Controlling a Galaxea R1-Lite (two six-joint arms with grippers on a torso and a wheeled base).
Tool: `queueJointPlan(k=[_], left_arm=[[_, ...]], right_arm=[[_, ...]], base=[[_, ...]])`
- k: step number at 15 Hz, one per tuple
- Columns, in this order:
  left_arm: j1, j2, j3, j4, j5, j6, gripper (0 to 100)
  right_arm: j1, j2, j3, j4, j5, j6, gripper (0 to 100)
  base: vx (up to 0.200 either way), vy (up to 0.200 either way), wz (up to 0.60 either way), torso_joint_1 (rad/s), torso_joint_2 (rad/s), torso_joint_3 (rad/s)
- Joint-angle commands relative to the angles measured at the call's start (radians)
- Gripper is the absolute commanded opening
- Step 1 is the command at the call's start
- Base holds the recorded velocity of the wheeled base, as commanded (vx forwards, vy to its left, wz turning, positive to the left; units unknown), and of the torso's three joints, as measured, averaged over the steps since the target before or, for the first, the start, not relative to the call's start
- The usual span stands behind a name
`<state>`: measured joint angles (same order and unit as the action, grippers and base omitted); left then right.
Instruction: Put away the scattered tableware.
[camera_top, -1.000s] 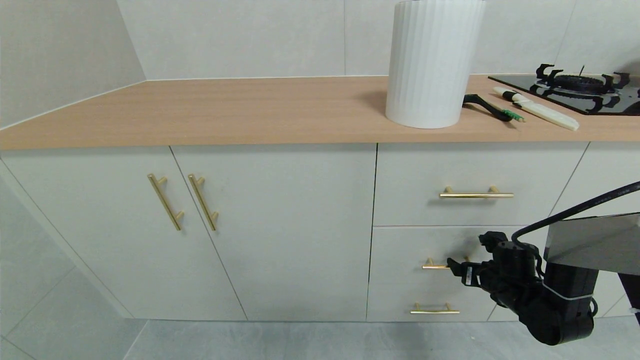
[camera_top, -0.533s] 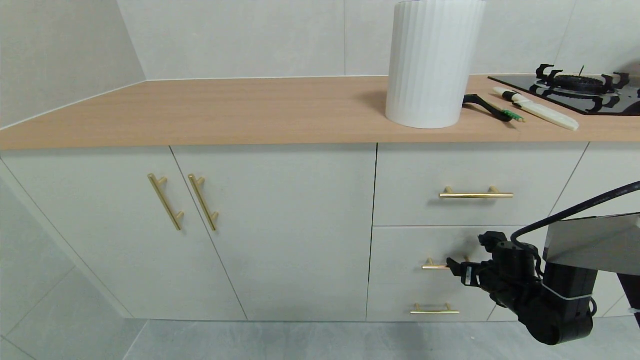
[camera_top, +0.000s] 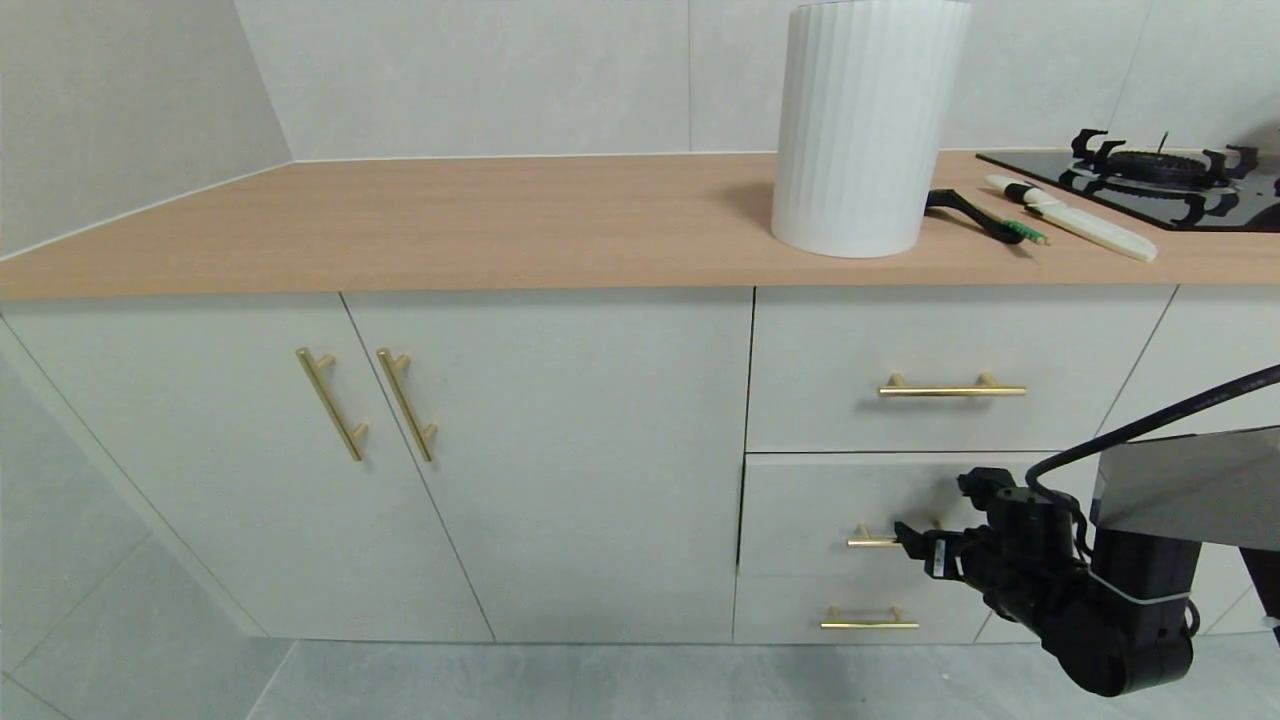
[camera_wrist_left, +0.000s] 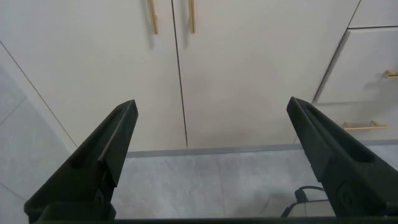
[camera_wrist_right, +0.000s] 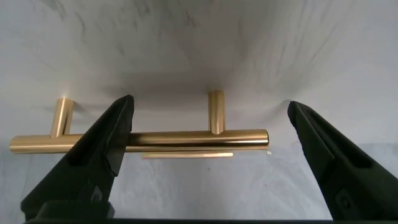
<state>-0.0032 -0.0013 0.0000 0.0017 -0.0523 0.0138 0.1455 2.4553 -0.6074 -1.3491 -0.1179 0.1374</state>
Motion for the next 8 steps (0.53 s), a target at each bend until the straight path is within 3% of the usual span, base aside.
queueJointPlan(k=[1, 4, 6, 8], left_arm=[[0.000, 0.001, 0.000, 0.000, 0.000, 0.000, 100], [0.000, 0.001, 0.000, 0.001, 0.000, 0.000, 100], [0.000, 0.001, 0.000, 0.000, 0.000, 0.000, 100], [0.000, 0.001, 0.000, 0.000, 0.000, 0.000, 100]], right_arm=[[0.003, -0.039, 0.052, 0.002, 0.001, -0.010, 100], [0.005, -0.145, 0.141, 0.038, 0.026, -0.035, 100], [0.029, -0.315, 0.202, 0.157, 0.090, -0.071, 100], [0.088, -0.558, 0.199, 0.403, 0.101, -0.071, 100]], base=[[0.000, 0.000, 0.00, 0.000, 0.00, 0.000], [0.000, 0.000, 0.00, 0.000, 0.00, 0.000], [0.000, 0.000, 0.00, 0.000, 0.00, 0.000], [0.000, 0.000, 0.00, 0.000, 0.00, 0.000]])
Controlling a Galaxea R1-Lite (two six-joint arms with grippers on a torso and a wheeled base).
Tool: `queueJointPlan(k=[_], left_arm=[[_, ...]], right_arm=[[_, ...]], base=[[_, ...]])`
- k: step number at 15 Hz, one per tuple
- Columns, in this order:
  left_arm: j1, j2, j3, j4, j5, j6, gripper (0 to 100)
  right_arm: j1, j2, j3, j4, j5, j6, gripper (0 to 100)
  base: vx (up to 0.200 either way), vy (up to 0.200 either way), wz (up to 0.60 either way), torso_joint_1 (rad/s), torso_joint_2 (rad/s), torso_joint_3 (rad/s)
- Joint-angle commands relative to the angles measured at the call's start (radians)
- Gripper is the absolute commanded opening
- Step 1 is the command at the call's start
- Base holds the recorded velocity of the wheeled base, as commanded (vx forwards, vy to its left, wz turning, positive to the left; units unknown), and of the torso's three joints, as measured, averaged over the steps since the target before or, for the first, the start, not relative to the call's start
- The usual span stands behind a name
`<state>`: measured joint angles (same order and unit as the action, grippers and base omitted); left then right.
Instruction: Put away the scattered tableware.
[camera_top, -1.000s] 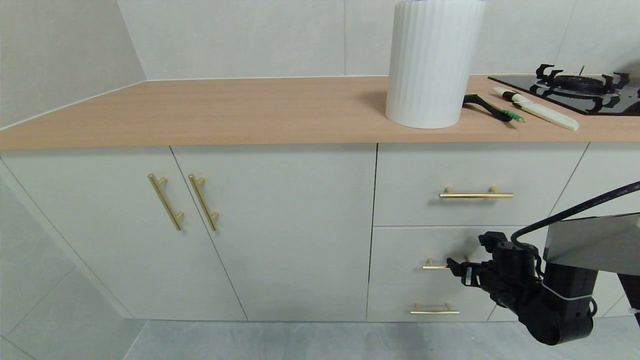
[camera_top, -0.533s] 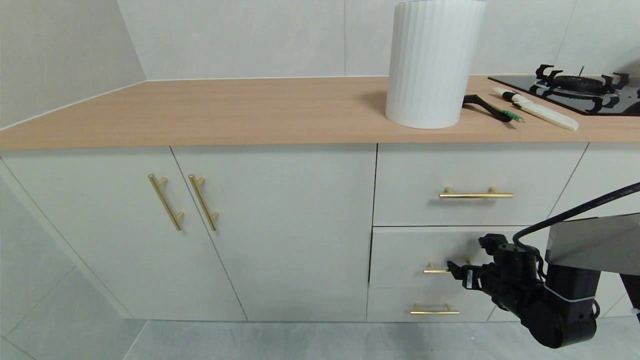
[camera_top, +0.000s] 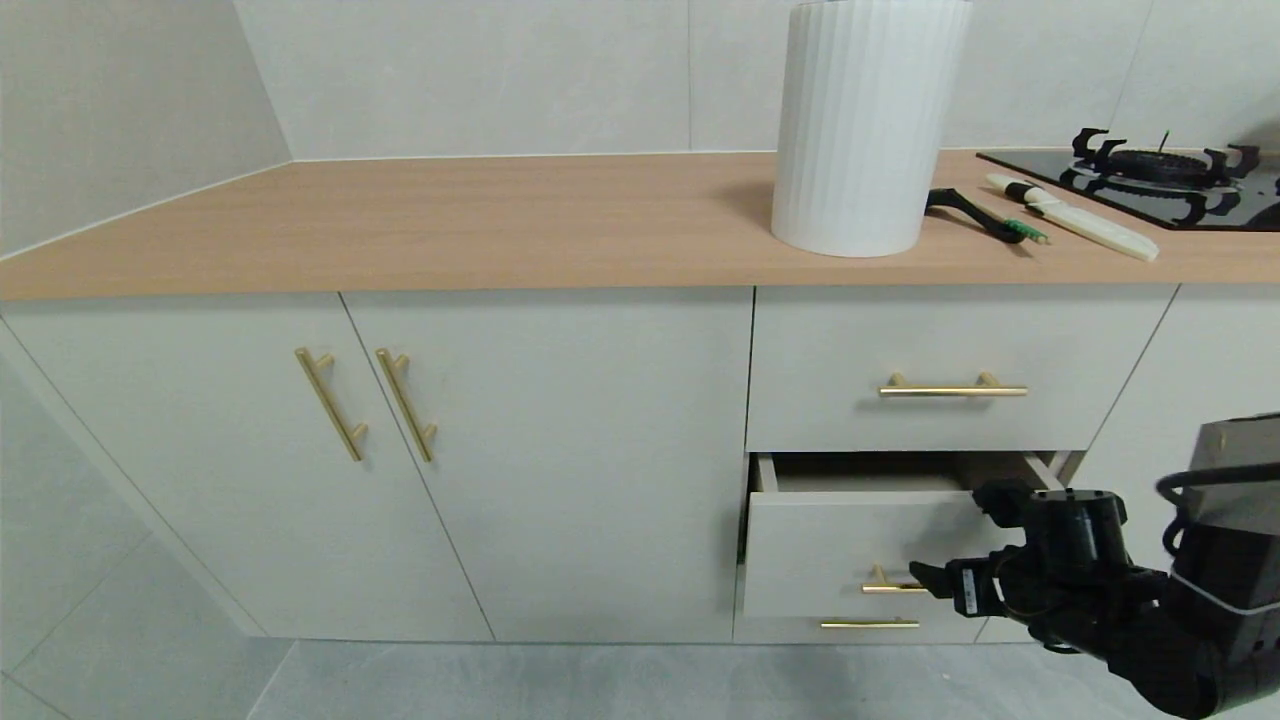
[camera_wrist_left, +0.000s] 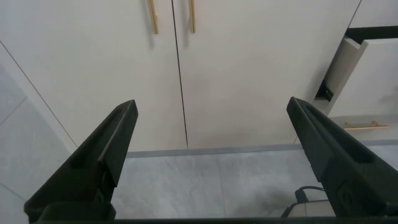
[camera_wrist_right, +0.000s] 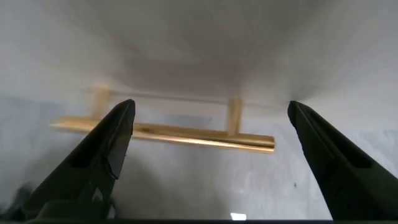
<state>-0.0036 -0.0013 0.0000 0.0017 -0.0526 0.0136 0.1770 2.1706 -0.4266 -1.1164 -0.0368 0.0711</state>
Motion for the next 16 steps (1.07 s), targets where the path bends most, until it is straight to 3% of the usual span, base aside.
queueJointPlan(k=[1, 4, 8, 11, 16], left_arm=[[0.001, 0.001, 0.000, 0.001, 0.000, 0.000, 100], [0.001, 0.001, 0.000, 0.000, 0.000, 0.000, 100], [0.001, 0.001, 0.000, 0.000, 0.000, 0.000, 100], [0.001, 0.001, 0.000, 0.000, 0.000, 0.000, 100], [0.001, 0.001, 0.000, 0.000, 0.000, 0.000, 100]], right_arm=[[0.085, -0.396, 0.002, 0.293, 0.020, -0.005, 100], [0.124, -0.601, -0.067, 0.451, 0.012, -0.002, 100], [0.127, -0.572, -0.078, 0.431, 0.009, 0.003, 100], [0.127, -0.416, -0.061, 0.279, -0.028, 0.004, 100], [0.124, -0.123, -0.050, -0.085, -0.147, 0.029, 100]], base=[[0.000, 0.000, 0.00, 0.000, 0.00, 0.000], [0.000, 0.000, 0.00, 0.000, 0.00, 0.000], [0.000, 0.000, 0.00, 0.000, 0.00, 0.000], [0.000, 0.000, 0.00, 0.000, 0.00, 0.000], [0.000, 0.000, 0.00, 0.000, 0.00, 0.000]])
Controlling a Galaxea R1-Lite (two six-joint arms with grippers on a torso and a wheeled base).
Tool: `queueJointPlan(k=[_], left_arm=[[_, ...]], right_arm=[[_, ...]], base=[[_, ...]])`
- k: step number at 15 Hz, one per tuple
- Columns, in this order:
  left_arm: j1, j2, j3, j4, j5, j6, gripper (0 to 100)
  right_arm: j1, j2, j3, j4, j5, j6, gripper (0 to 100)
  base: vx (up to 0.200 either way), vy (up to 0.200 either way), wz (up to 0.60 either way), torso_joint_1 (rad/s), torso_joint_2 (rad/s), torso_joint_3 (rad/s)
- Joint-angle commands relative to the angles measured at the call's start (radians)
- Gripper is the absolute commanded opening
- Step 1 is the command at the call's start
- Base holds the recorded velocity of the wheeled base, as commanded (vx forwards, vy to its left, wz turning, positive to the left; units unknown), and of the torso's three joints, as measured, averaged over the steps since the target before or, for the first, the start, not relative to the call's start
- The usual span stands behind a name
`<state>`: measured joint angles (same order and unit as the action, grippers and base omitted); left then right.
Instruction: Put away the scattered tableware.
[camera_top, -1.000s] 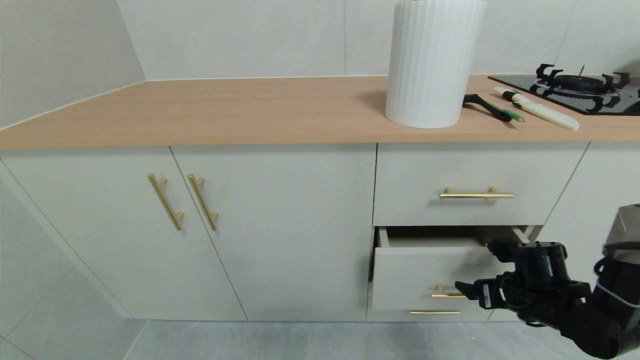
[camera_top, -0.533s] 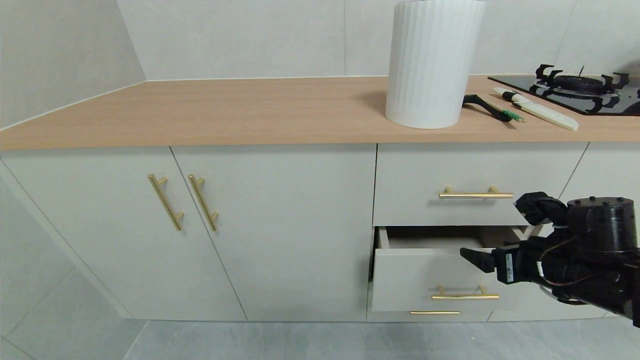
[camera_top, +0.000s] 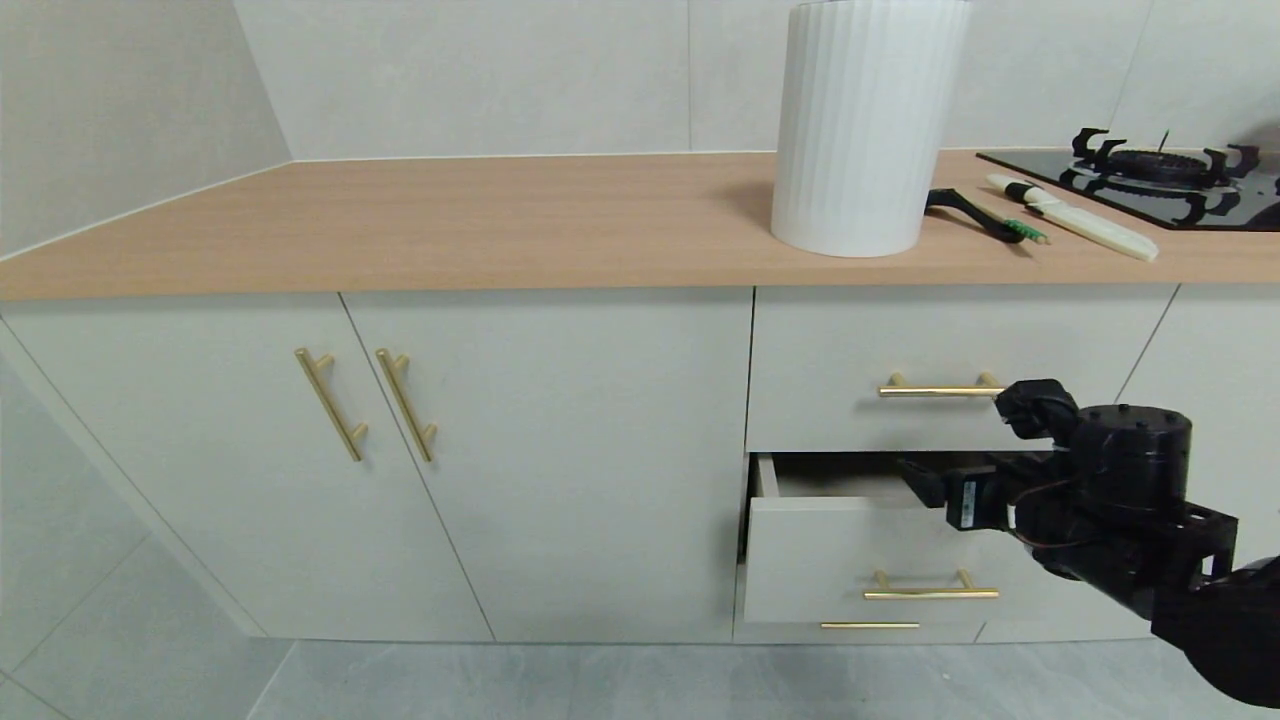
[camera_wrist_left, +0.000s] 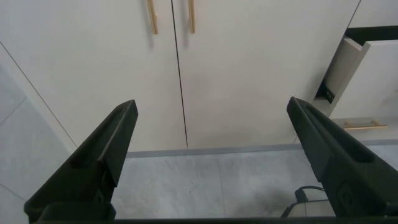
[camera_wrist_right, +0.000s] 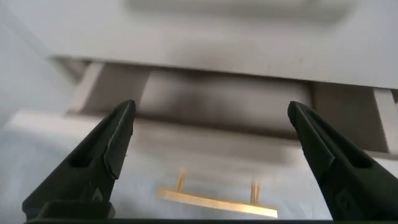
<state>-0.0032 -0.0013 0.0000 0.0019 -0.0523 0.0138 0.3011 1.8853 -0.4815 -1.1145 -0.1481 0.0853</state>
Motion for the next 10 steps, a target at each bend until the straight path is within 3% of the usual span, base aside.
queueJointPlan(k=[1, 4, 10], left_arm=[[0.000, 0.001, 0.000, 0.000, 0.000, 0.000, 100], [0.000, 0.001, 0.000, 0.000, 0.000, 0.000, 100], [0.000, 0.001, 0.000, 0.000, 0.000, 0.000, 100]], right_arm=[[0.000, 0.198, 0.003, -0.143, -0.051, 0.019, 100], [-0.002, 0.252, -0.002, -0.206, -0.067, 0.017, 100], [-0.003, 0.230, 0.003, -0.130, -0.065, 0.016, 100]], base=[[0.000, 0.000, 0.00, 0.000, 0.00, 0.000], [0.000, 0.000, 0.00, 0.000, 0.00, 0.000], [0.000, 0.000, 0.00, 0.000, 0.00, 0.000]])
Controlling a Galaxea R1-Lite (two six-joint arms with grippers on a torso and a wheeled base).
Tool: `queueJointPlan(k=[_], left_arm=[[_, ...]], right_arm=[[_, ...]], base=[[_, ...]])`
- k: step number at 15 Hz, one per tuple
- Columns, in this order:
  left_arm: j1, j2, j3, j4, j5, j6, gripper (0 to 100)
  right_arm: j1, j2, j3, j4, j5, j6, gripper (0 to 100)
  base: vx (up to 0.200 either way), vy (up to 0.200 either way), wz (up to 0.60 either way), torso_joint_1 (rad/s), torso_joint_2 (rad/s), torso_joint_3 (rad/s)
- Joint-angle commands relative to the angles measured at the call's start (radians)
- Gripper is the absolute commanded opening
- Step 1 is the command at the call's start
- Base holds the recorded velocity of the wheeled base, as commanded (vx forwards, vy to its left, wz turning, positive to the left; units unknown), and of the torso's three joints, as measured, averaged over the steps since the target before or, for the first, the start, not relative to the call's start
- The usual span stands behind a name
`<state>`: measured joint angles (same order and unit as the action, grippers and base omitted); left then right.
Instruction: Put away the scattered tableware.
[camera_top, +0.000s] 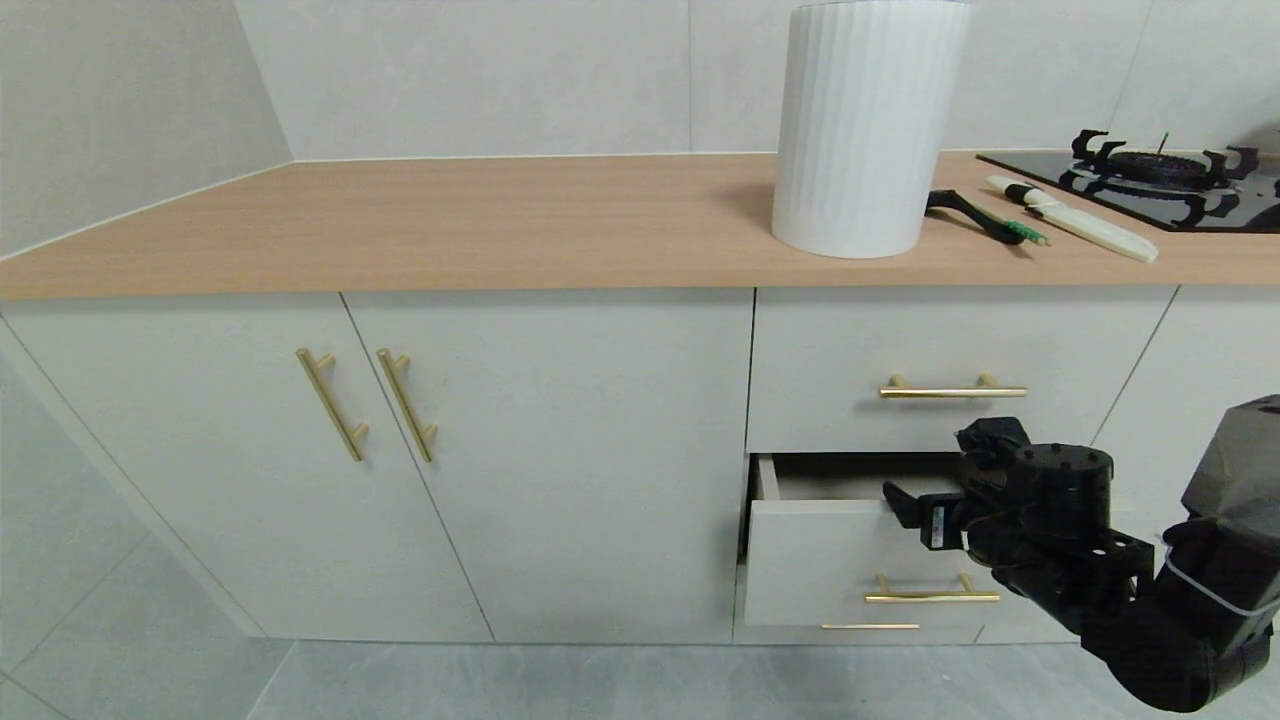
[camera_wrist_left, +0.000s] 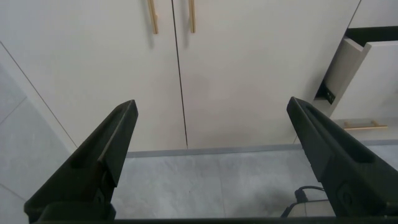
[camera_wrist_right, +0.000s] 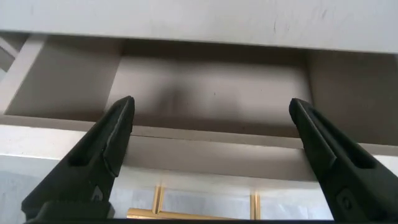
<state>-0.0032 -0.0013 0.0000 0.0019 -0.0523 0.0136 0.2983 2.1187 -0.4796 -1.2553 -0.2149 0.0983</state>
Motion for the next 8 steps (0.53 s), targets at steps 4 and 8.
queueJointPlan(k=[4, 8], left_arm=[[0.000, 0.001, 0.000, 0.000, 0.000, 0.000, 100], [0.000, 0.001, 0.000, 0.000, 0.000, 0.000, 100]], right_arm=[[0.001, -0.057, 0.003, 0.071, 0.002, 0.003, 100], [-0.001, -0.214, -0.005, 0.323, 0.025, 0.003, 100]], base=[[0.000, 0.000, 0.00, 0.000, 0.00, 0.000], [0.000, 0.000, 0.00, 0.000, 0.00, 0.000]])
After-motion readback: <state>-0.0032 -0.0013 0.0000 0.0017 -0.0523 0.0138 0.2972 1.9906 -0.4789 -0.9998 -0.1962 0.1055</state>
